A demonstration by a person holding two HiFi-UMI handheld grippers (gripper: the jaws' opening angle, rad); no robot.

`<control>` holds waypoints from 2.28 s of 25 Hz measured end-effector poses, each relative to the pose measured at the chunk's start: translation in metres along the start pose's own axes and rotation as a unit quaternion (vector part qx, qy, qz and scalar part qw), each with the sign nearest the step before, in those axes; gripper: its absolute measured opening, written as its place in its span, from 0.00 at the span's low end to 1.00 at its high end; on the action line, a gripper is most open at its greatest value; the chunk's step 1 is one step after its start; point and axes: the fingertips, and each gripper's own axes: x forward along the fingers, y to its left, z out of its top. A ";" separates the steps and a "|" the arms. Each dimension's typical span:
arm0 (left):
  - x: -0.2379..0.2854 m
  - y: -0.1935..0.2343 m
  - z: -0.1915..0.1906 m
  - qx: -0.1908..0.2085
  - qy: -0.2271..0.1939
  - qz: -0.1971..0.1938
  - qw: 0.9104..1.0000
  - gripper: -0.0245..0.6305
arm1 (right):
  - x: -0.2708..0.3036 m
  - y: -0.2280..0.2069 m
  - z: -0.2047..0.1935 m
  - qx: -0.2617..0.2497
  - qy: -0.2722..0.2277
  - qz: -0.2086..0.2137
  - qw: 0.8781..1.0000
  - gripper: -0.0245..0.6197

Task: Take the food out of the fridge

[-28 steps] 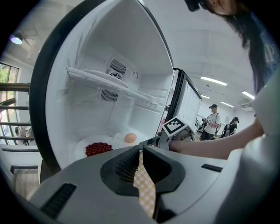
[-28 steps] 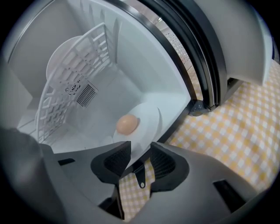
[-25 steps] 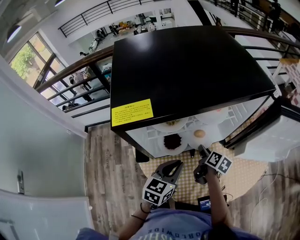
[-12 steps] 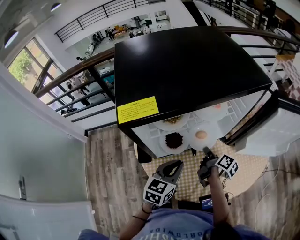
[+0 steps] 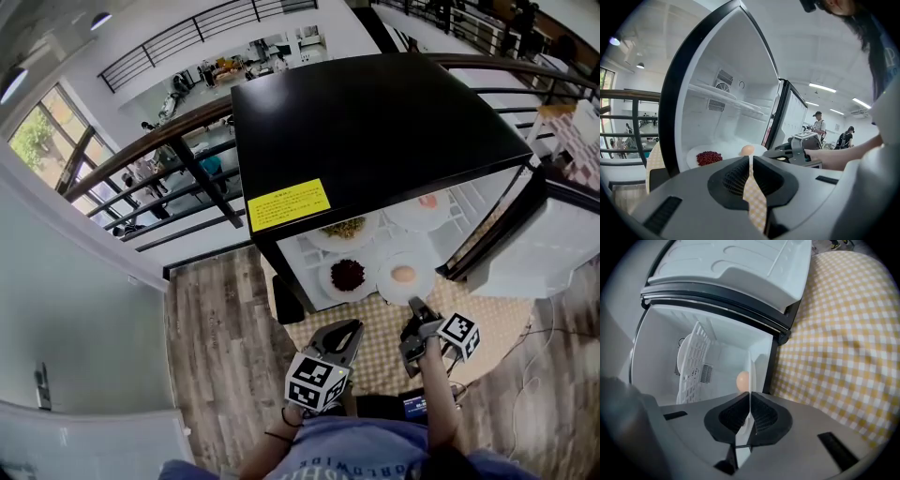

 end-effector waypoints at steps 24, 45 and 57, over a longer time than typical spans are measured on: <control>-0.070 -0.032 -0.027 0.025 -0.008 -0.040 0.999 0.07 | -0.082 0.030 -0.068 0.027 -0.017 0.096 0.995 0.07; -0.175 -0.036 -0.064 -0.029 -0.044 -0.086 0.995 0.15 | -0.154 0.058 -0.184 0.032 -0.009 0.156 0.987 0.07; -0.182 -0.056 -0.072 -0.095 -0.052 -0.145 0.983 0.36 | -0.177 0.071 -0.203 0.018 0.022 0.180 0.983 0.07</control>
